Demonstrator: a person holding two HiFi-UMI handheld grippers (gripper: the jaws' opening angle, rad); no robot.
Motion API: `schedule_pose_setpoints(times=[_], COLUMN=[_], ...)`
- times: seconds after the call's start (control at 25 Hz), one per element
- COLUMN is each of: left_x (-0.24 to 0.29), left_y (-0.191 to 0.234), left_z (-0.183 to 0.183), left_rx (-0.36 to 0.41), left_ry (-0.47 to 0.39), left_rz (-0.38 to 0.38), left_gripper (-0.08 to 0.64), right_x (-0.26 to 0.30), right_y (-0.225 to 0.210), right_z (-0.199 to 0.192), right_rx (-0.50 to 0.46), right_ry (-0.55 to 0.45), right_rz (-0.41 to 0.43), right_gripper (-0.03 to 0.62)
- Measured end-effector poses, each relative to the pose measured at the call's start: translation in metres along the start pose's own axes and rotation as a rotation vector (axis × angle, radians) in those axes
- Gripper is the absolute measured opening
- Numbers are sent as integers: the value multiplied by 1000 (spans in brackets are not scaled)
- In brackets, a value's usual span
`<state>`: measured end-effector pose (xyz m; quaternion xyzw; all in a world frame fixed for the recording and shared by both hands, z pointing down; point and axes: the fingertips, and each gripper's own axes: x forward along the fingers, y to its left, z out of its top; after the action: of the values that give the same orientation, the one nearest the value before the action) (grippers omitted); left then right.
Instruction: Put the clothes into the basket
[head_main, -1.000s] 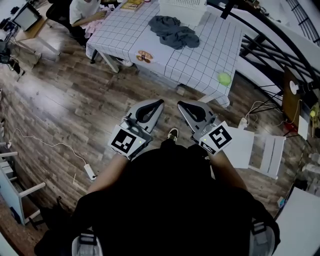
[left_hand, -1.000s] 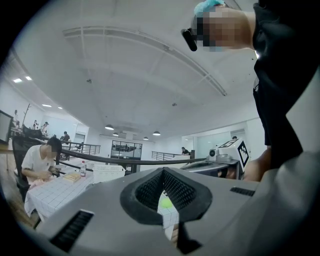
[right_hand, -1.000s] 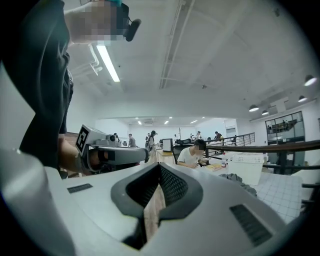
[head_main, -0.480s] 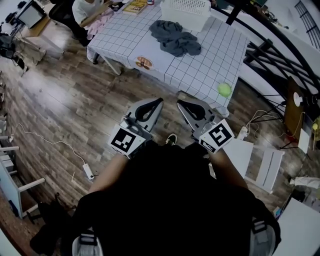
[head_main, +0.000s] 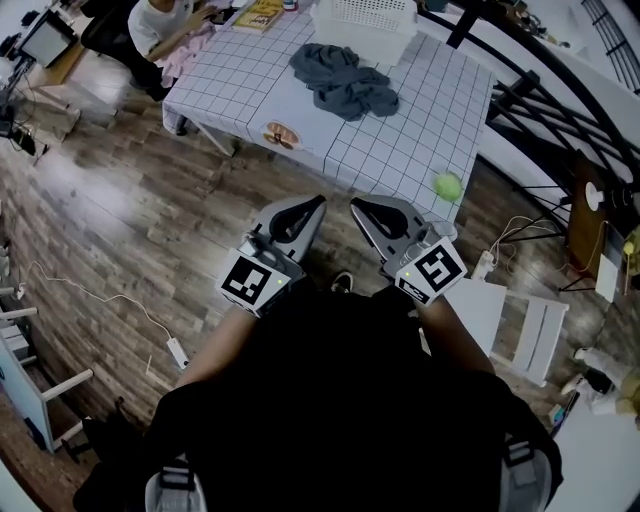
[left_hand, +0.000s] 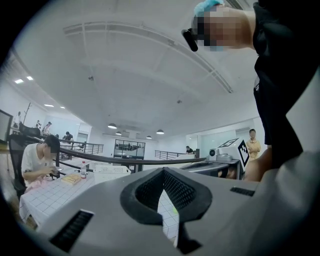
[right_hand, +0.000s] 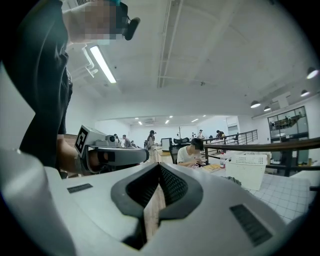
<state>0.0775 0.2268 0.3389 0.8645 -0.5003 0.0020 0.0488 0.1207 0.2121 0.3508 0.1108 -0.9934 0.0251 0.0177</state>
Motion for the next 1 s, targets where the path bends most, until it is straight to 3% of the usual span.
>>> schedule_pose_setpoints(times=[0.6, 1.0], left_x=[49, 64], left_y=[134, 219], left_z=[1, 5], left_rx=[-3, -6], left_ry=[24, 28], left_rz=[-163, -273], left_gripper=[3, 3], right_x=[110, 183], right_y=[-84, -117], right_z=[-3, 0], right_rx=[17, 29], right_ry=[44, 59], right_rz=[-158, -269], right_gripper=[17, 17])
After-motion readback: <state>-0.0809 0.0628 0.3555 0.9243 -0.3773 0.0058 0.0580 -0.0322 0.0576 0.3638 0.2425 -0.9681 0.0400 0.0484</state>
